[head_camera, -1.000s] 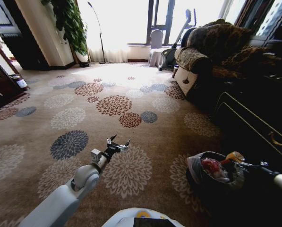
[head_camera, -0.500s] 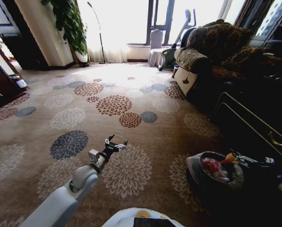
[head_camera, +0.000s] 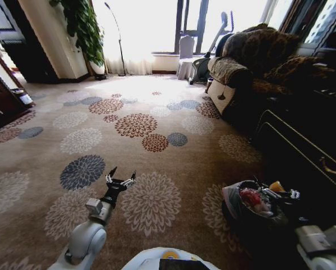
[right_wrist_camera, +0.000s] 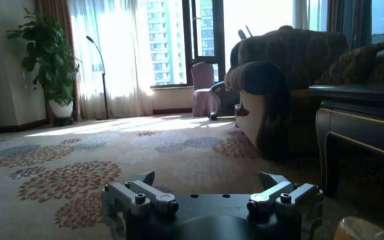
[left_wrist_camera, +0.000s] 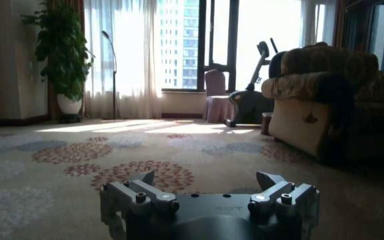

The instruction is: Pick up the trash from the ground and place it into the trash bin.

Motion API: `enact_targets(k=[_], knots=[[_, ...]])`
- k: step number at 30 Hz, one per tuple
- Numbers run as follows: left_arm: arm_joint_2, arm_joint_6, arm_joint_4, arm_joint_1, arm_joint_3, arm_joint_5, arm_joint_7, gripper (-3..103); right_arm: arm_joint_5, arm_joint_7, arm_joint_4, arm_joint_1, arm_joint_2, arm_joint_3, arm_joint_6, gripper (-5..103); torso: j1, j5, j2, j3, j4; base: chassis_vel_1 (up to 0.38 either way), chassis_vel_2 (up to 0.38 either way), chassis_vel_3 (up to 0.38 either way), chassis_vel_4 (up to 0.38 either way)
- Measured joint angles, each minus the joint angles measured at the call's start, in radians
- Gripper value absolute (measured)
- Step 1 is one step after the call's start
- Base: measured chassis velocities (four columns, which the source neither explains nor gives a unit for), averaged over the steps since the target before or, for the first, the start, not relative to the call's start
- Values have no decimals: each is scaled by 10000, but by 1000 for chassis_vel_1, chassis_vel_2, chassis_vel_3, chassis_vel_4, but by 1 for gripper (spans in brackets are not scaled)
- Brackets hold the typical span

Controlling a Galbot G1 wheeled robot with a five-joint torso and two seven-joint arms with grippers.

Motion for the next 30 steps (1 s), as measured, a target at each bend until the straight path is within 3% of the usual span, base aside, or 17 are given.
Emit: enact_targets(k=[4, 10, 30], knots=[[-272, -426, -335, 359, 422, 892, 12, 100, -62, -314, -266, -44, 24, 16, -8, 100, 0, -1, -1, 1, -3, 0, 0, 0, 0], [-286, -451, -601, 399, 908, 1390, -118, 100, -61, -686, -473, -110, -48, 43, -9, 100, 0, 0, -2, 2, -3, 6, -11, -9, 5], [-177, -142, -574, 354, 1210, 1516, -240, 100, -25, -996, -551, -371, -230, 74, 108, 100, 0, -2, -1, 0, -4, 146, -143, -146, 149]])
